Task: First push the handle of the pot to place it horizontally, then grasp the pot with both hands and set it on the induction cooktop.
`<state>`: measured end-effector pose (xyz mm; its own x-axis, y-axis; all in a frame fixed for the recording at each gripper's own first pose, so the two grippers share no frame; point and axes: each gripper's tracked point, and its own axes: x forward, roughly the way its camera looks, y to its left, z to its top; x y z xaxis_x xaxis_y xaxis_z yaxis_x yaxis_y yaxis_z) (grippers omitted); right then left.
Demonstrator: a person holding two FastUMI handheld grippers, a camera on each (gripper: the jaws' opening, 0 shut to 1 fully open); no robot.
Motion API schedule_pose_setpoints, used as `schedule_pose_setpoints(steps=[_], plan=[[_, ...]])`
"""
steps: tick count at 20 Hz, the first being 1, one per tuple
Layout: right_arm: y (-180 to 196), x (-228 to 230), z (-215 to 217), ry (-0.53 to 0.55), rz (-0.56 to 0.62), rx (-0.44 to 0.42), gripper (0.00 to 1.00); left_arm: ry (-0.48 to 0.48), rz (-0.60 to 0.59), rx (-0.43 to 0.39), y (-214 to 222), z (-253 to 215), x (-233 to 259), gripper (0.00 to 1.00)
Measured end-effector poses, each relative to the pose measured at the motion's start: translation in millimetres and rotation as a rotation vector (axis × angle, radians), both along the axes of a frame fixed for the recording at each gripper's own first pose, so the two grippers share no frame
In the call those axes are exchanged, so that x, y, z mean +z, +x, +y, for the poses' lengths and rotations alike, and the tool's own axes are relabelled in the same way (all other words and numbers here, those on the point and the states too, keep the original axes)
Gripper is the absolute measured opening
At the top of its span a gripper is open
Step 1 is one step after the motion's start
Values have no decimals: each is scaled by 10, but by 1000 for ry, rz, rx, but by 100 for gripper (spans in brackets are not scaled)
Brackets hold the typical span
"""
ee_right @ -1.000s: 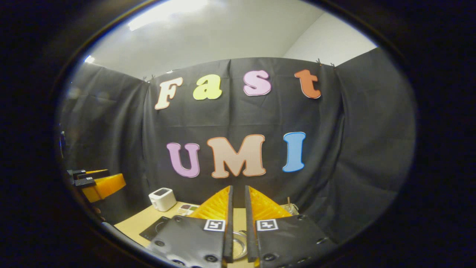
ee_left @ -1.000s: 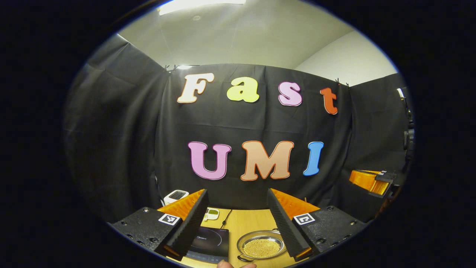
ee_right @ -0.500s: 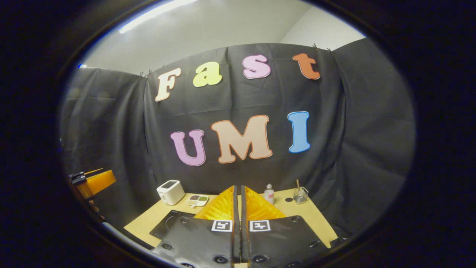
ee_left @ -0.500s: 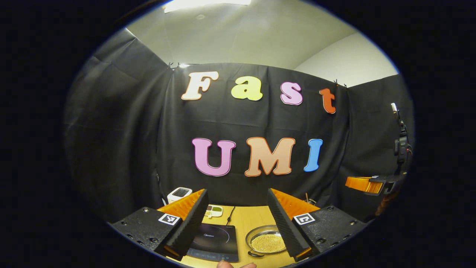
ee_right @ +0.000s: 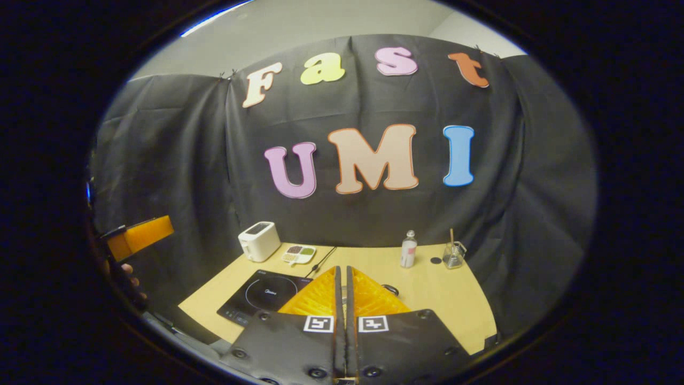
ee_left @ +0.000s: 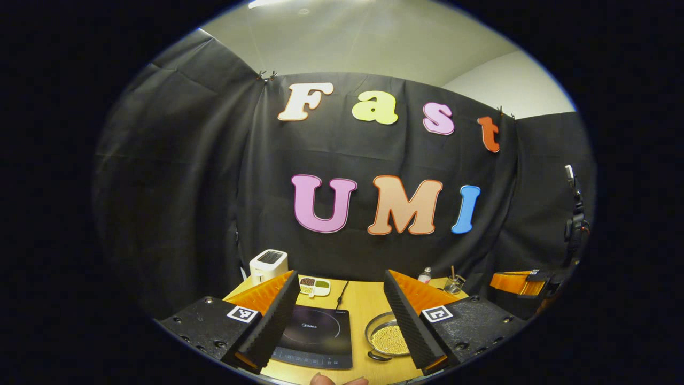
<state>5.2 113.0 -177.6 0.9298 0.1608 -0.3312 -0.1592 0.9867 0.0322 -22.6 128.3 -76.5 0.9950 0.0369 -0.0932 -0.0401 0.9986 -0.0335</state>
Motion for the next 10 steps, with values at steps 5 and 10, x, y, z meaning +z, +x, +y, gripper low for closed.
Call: schedule_pose_setpoints(steps=[5,10], plan=[[88,-567,80,-10,80,49,3,32,6,7,242,24,-87,96],[81,-1162,52,0,178,67,0,70,26,17,509,45,-164,96]])
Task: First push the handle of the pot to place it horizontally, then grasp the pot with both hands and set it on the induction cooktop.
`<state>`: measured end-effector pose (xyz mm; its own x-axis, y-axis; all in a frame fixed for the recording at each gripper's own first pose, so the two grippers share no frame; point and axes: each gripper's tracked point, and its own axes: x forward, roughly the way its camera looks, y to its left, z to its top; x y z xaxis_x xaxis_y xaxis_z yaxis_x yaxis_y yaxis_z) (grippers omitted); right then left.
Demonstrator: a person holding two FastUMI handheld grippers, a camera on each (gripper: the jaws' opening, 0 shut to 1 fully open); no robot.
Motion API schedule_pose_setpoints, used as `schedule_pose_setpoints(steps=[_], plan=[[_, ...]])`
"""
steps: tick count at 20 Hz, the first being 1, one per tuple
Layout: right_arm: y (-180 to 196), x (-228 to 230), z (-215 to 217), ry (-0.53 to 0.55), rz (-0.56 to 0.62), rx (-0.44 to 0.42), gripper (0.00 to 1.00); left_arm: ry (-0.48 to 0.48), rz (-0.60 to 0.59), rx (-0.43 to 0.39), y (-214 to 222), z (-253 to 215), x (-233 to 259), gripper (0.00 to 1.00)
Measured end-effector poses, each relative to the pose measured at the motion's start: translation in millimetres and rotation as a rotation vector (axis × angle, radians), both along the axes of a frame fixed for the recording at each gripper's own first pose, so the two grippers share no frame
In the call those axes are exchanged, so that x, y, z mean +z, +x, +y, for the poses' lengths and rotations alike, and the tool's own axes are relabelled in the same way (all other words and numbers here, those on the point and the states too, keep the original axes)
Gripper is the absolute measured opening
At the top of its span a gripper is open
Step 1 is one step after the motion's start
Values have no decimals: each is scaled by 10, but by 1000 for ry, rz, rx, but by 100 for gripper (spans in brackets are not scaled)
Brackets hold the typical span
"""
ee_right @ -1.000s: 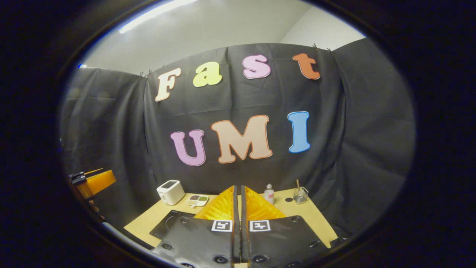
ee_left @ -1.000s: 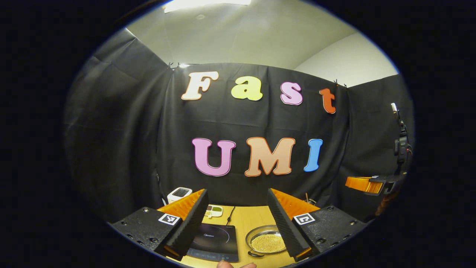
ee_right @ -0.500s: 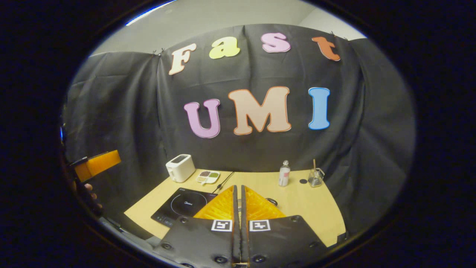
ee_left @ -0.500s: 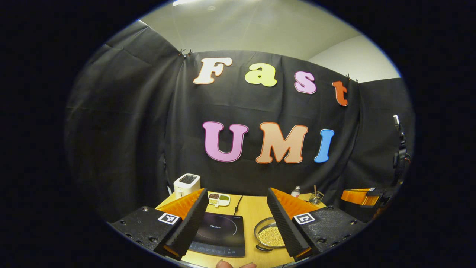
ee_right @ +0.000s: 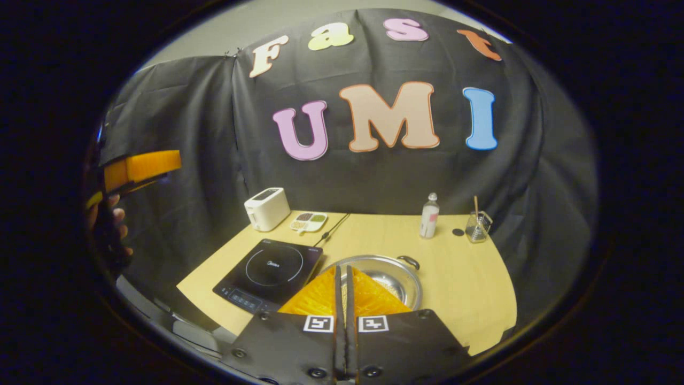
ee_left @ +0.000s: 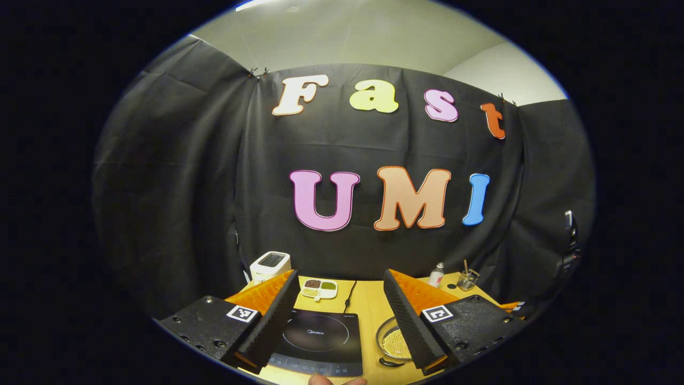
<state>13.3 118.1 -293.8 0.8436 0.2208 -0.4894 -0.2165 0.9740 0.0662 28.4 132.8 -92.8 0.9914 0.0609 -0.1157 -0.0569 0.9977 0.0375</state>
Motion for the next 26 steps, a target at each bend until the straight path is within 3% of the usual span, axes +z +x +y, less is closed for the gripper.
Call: schedule_pose_setpoints(steps=[4,6,14,19,20,26], plan=[[-50,-408,13,-10,73,-18,2,-19,-26,-32,179,-13,6,92],[-59,-622,62,-22,111,-46,0,-12,-39,-73,306,23,-10,96],[-264,-1444,166,-32,304,-272,0,8,2,-255,722,348,-404,93],[-457,-1869,264,-35,413,-399,3,4,5,-372,799,406,-573,96],[-482,-1940,294,-35,432,-410,3,-6,18,-383,813,432,-622,93],[-524,-2269,298,-91,509,-431,3,-79,63,-373,841,604,-867,96]])
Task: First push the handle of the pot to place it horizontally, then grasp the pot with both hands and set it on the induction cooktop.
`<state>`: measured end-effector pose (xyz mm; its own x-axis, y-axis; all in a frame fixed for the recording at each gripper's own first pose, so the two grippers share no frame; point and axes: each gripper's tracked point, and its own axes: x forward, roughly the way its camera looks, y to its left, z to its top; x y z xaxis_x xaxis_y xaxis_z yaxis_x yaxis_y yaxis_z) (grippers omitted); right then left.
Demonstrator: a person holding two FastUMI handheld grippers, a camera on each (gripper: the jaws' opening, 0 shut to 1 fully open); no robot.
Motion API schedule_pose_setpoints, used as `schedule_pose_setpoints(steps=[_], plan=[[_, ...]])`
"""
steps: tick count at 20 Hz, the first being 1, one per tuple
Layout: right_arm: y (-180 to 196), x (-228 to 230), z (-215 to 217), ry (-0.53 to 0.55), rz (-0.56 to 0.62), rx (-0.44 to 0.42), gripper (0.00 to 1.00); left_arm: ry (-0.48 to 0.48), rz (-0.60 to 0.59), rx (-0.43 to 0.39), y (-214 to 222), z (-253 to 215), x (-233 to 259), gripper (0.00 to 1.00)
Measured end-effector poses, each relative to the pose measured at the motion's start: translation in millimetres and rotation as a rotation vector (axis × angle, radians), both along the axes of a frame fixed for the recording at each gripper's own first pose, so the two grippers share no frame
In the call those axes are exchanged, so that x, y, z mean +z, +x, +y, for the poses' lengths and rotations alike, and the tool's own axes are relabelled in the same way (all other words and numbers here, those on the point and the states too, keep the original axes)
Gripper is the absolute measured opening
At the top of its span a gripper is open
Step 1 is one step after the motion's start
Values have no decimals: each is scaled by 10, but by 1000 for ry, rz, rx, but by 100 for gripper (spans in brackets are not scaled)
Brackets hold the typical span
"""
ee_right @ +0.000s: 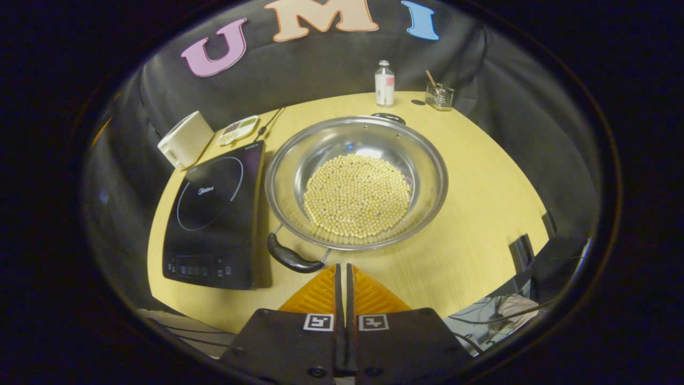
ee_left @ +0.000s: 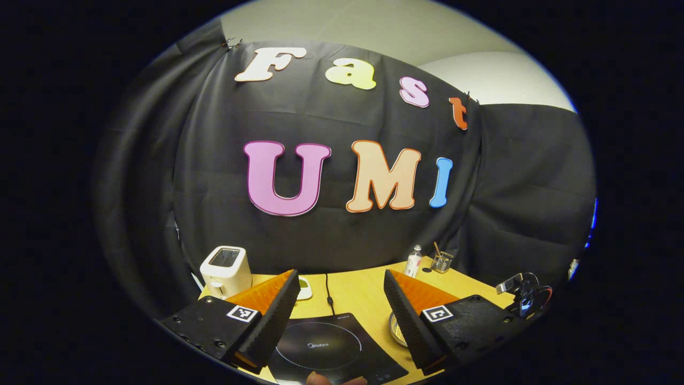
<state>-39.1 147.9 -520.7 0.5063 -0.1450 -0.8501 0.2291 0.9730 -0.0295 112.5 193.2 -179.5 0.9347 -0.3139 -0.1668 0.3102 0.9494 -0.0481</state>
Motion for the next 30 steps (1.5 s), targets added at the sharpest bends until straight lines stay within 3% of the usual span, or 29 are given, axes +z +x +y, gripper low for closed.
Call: schedule_pose_setpoints(steps=[2,4,8,12,17,30], plan=[[14,-66,11,1,14,-9,0,-3,12,8,13,54,-48,96],[47,-129,26,-7,26,-10,3,-2,17,18,12,123,-83,96],[103,-223,97,-36,64,33,3,-6,25,43,35,242,-134,96],[148,-239,250,-20,76,57,3,-9,27,64,75,321,-184,93],[302,-262,438,4,79,81,3,-10,28,78,106,394,-209,96],[587,-299,813,110,62,15,3,-5,32,88,66,471,-232,96]])
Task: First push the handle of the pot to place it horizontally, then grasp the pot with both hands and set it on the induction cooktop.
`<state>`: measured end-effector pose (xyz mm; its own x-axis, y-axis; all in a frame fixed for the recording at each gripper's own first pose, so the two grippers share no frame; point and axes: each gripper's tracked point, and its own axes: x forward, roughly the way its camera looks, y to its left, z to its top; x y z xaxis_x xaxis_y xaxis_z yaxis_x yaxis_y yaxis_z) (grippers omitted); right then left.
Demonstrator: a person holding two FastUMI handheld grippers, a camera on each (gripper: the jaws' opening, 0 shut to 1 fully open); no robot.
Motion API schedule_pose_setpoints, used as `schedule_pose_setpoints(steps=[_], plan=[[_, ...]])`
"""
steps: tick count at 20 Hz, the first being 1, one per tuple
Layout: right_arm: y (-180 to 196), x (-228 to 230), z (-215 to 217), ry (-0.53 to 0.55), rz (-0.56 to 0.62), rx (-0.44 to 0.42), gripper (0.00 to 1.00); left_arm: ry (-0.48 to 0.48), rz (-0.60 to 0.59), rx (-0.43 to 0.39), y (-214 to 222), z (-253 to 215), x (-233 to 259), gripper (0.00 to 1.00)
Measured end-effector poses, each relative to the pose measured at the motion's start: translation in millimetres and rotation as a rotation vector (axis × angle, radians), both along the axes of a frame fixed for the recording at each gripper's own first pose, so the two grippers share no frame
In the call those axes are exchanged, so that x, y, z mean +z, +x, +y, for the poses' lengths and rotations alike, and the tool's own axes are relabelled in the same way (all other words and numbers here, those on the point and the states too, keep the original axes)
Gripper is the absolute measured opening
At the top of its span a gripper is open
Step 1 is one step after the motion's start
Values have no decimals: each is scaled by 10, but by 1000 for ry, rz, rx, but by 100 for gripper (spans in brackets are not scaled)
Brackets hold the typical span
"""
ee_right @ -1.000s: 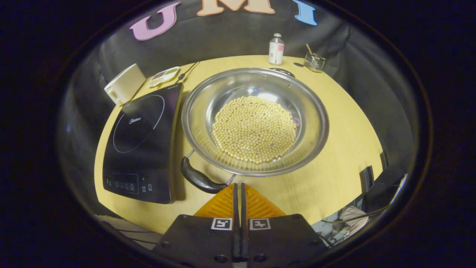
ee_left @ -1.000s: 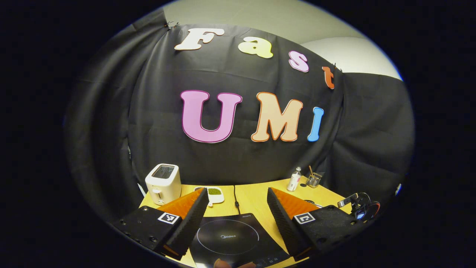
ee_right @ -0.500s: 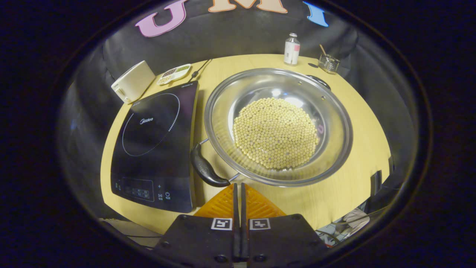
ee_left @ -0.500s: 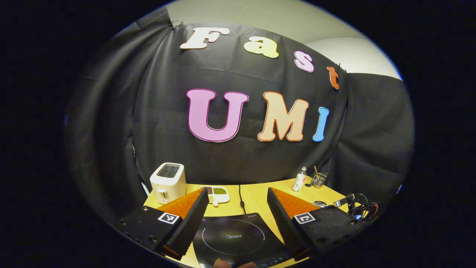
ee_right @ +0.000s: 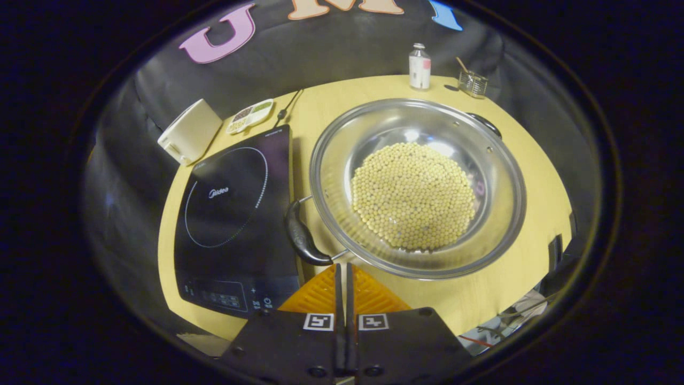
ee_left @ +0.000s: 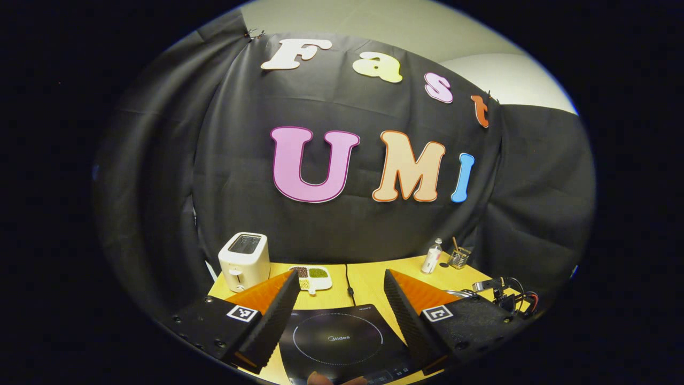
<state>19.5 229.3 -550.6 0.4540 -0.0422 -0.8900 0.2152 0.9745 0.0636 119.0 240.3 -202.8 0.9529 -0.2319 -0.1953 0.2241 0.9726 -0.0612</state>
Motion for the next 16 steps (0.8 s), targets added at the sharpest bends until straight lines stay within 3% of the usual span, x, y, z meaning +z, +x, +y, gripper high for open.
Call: schedule_pose_setpoints(steps=[16], plan=[[317,7,283,60,-44,-111,3,28,1,-8,-81,27,8,93]])
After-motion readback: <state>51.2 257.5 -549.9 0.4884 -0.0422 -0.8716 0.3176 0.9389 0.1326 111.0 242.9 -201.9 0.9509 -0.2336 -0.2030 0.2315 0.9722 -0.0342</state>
